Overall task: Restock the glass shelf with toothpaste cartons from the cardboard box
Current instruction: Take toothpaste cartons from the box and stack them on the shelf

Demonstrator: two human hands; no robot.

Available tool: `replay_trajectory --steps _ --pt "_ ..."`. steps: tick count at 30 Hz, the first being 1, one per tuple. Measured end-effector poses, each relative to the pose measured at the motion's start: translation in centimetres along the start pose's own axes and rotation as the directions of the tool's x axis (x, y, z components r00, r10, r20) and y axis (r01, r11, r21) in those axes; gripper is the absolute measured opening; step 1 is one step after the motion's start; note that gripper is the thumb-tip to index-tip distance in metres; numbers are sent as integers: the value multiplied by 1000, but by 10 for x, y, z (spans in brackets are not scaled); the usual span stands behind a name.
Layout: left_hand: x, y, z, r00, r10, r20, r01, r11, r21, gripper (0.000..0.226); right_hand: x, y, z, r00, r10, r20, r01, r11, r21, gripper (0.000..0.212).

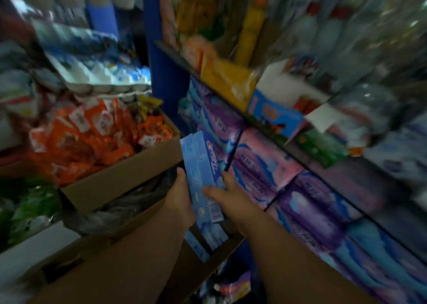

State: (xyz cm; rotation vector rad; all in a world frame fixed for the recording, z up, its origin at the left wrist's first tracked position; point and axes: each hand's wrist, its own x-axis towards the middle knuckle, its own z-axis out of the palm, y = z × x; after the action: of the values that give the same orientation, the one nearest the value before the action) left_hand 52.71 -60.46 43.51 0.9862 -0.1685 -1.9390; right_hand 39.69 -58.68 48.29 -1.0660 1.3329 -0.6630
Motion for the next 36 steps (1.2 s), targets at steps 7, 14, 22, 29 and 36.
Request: replay_trajectory --steps 7,14,22,29,36 --pt "-78 31 91 983 152 100 -161 983 90 84 -72 -87 -12 976 -197 -89 194 980 -42 30" --pt "-151 27 168 932 336 133 -347 935 72 57 -152 -143 -52 956 -271 -109 277 959 51 42" --pt "-231 -36 259 896 395 205 -421 900 109 60 -265 -168 -106 921 -381 -81 371 922 -111 50" --pt "-299 -78 353 730 553 402 -635 766 99 49 -391 -221 -161 703 -661 -262 332 632 -701 66" --pt "-372 -98 465 419 688 592 -810 578 -100 45 -524 -262 -220 491 -798 -351 77 441 -894 63"
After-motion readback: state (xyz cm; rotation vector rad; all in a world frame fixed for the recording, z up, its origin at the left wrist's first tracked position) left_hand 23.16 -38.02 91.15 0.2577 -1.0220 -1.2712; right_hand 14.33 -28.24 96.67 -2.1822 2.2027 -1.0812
